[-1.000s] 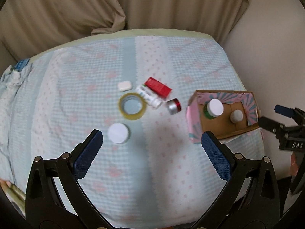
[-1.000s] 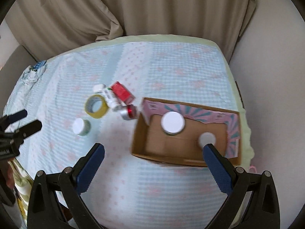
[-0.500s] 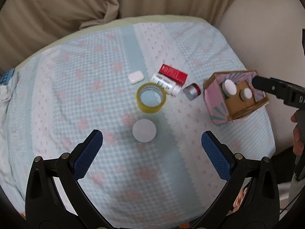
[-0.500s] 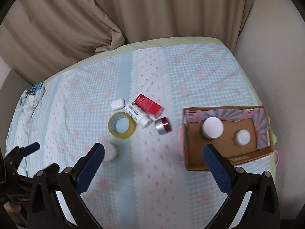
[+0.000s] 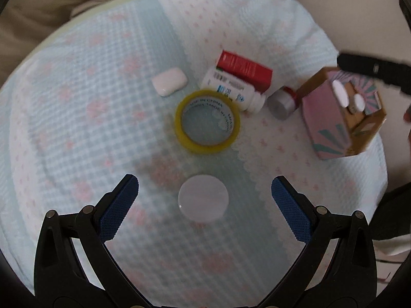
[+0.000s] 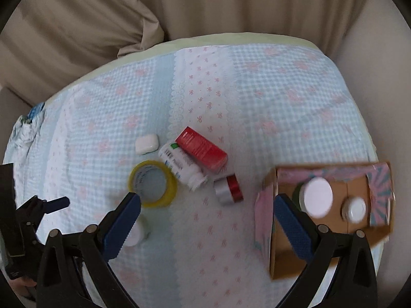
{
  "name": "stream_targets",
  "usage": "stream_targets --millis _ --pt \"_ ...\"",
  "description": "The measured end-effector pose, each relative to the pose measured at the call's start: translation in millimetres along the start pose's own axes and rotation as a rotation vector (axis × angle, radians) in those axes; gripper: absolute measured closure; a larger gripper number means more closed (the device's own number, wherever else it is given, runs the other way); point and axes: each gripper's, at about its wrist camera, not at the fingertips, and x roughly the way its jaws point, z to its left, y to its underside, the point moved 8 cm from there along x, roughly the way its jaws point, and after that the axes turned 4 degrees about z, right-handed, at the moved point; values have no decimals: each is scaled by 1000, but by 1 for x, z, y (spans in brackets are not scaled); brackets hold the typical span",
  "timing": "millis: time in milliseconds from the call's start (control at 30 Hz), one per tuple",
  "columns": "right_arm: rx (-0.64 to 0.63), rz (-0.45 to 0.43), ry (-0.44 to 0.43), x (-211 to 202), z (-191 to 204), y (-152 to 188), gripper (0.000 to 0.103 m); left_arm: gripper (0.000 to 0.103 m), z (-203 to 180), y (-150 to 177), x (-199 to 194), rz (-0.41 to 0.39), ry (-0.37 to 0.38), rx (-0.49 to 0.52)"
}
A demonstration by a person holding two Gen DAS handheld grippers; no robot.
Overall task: Organize rigid objects
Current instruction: 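Grasp the yellow tape roll with the left tool while the right tool grasps the red box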
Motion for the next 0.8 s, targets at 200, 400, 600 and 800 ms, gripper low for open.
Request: stream_targets --millis 200,400,600,800 --pt "-192 65 56 62 -6 -24 0 0 6 -15 70 83 3 24" --pt "-366 158 113 118 -13 -34 0 0 4 -26 107 116 9 37" --pt "-541 271 136 163 -10 -30 4 0 -4 -34 128 127 -4 56" --pt "-666 324 149 189 1 -32 16 0 -16 -51 143 112 -55 90"
